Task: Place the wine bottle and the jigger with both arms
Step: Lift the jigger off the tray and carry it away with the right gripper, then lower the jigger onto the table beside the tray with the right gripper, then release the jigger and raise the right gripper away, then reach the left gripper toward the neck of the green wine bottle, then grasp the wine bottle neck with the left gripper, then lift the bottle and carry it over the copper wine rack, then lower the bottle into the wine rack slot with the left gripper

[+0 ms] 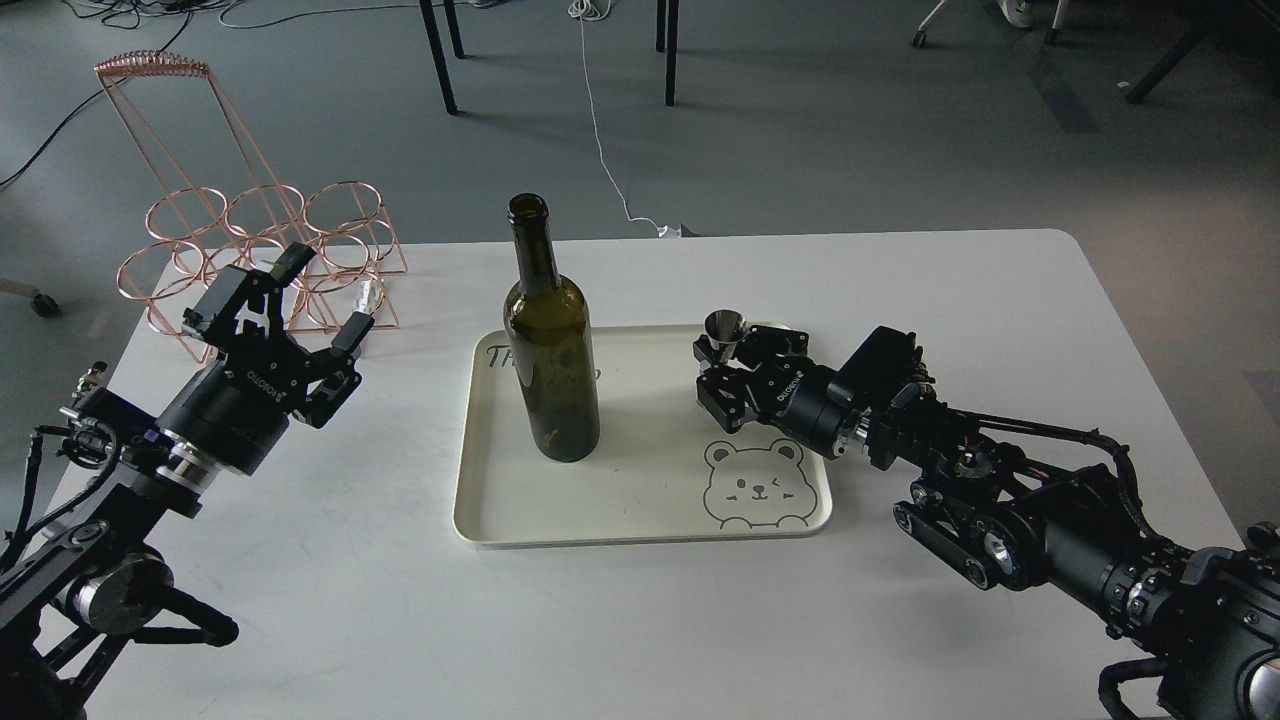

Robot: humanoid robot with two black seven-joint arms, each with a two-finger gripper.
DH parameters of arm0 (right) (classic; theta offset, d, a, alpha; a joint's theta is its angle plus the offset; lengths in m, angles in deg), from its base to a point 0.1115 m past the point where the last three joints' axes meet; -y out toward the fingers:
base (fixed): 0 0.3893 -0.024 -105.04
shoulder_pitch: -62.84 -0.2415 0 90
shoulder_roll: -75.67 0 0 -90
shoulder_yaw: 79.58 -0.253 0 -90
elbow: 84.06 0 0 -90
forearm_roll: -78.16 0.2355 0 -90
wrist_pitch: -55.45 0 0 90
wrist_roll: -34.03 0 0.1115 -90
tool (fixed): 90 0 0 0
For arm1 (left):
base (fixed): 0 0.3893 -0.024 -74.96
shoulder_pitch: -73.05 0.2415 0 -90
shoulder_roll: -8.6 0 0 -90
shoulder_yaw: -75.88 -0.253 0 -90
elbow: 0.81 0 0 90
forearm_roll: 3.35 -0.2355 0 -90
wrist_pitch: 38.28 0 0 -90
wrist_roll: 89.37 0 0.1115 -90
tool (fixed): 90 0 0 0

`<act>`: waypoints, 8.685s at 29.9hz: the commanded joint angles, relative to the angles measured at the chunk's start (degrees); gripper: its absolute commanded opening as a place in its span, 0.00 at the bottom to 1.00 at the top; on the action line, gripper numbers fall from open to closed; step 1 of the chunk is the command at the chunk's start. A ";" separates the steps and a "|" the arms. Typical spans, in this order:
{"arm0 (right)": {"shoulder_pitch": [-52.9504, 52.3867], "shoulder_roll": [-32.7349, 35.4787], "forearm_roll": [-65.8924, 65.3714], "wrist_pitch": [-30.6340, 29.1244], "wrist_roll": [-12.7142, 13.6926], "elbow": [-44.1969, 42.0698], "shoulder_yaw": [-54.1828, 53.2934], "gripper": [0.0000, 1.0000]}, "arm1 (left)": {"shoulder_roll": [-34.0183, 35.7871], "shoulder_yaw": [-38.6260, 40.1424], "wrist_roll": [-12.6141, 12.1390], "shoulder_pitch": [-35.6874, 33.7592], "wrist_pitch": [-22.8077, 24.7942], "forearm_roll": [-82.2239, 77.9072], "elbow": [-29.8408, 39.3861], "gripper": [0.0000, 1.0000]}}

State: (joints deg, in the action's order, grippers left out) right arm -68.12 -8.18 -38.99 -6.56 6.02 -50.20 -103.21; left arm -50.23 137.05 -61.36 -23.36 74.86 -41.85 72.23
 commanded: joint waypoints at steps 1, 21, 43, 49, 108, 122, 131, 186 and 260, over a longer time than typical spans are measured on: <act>0.10 4.03 1.74 0.01 0.02 4.10 -4.04 0.14 | 0.03 0.09 0.00 0.00 -0.03 0.00 0.08 0.98; 10.47 21.62 17.31 0.01 0.02 2.36 -7.57 0.14 | 0.21 0.00 0.00 0.26 0.06 -0.09 1.05 0.98; 13.19 20.74 18.45 0.01 0.02 -2.22 -7.04 0.28 | -0.15 0.09 0.00 0.35 0.06 -0.09 1.23 0.98; 13.19 20.74 18.54 0.01 0.02 -1.96 -7.04 0.46 | -0.15 0.18 0.00 0.35 0.06 -0.09 1.23 0.98; 1.95 38.87 95.34 -5.31 0.02 56.50 -7.75 0.97 | 3.89 1.32 0.00 0.96 0.33 -2.55 2.01 0.98; 1.85 23.12 104.76 -13.67 0.02 40.59 -8.36 0.98 | 14.35 4.39 0.00 0.96 0.06 -12.19 12.82 0.98; 2.47 21.80 104.32 -14.46 0.02 39.44 -7.83 0.98 | 15.76 10.02 0.00 0.79 -2.13 -33.28 18.36 0.98; 5.37 22.41 101.94 -14.28 0.02 38.12 -8.10 0.98 | 0.74 -13.18 0.00 -28.39 -11.80 -81.56 11.77 0.90; 6.51 21.71 100.71 -13.93 0.02 36.89 -8.62 0.98 | 15.41 -22.93 0.00 -55.46 -14.44 -67.59 -22.33 0.11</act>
State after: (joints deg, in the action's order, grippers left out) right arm -61.61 13.53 61.73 -20.51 6.03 -13.27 -111.84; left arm -34.80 114.68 -61.37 -78.84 60.48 -109.49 49.93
